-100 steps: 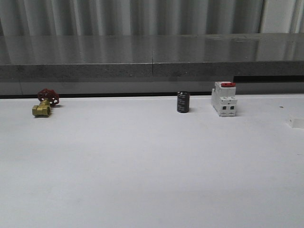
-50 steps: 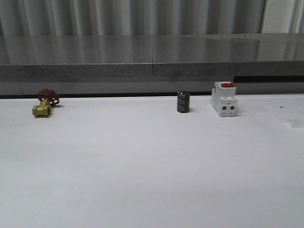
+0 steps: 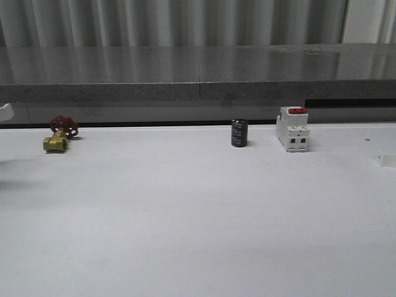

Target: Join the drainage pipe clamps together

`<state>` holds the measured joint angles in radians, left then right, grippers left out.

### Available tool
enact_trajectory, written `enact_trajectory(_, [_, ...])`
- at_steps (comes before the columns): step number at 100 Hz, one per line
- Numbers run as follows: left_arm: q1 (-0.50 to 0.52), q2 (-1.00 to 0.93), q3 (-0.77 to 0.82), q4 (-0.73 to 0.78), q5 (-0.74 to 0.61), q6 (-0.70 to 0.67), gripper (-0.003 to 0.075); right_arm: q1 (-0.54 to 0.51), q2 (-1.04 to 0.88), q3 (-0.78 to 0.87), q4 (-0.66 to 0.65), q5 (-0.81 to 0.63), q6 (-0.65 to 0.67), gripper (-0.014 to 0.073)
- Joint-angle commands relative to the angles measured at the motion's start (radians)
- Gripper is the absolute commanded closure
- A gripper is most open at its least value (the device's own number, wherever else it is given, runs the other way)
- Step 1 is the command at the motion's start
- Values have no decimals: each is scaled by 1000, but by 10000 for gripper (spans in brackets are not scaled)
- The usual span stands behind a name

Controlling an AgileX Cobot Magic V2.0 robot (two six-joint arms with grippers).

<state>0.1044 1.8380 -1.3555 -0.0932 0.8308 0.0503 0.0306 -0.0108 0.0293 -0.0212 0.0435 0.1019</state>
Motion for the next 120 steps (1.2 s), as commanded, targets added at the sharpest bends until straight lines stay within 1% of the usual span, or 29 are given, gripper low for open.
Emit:
enact_trajectory(1, [-85,-75,-26,-14,13,-98,736,-1,-19,-20,-9,-84,-8,661])
enact_trajectory(9, [-169,-78,-26,-4,14,-173,736,-1,-19,-20,-9,-84,-8,661])
enact_trajectory(14, [-232,-72,-26,-3,8,-203,736,-1,-19,-20,-9,-84,-8,661])
enact_trajectory(29, [-377,-36,-24,0,-36,-280,736,-1,-19,-20,-9,-84,-8,661])
enact_trajectory(34, [-416,-19,-24,0,-50,-306,736,-1,-19,-20,-9,-84,-8,661])
enact_trajectory(50, [-488,39,-26,5,-86,-366,729,-1,-19,-20,-9,-84,-8,661])
enact_trajectory(64, [-528,67,-26,47,-102,-407,727,-1,-19,-20,-9,-84,-8,661])
enact_trajectory(81, [-543,75,-26,86,-126,-464,726,-1,-19,-20,-9,-84,-8,661])
enact_trajectory(112, [-543,111,-26,86,-112,-464,725,-1,-19,-20,-9,-84,-8,661])
enact_trajectory(120, [-543,119,-26,86,-110,-464,706,-1,-19,-20,-9,-84,-8,661])
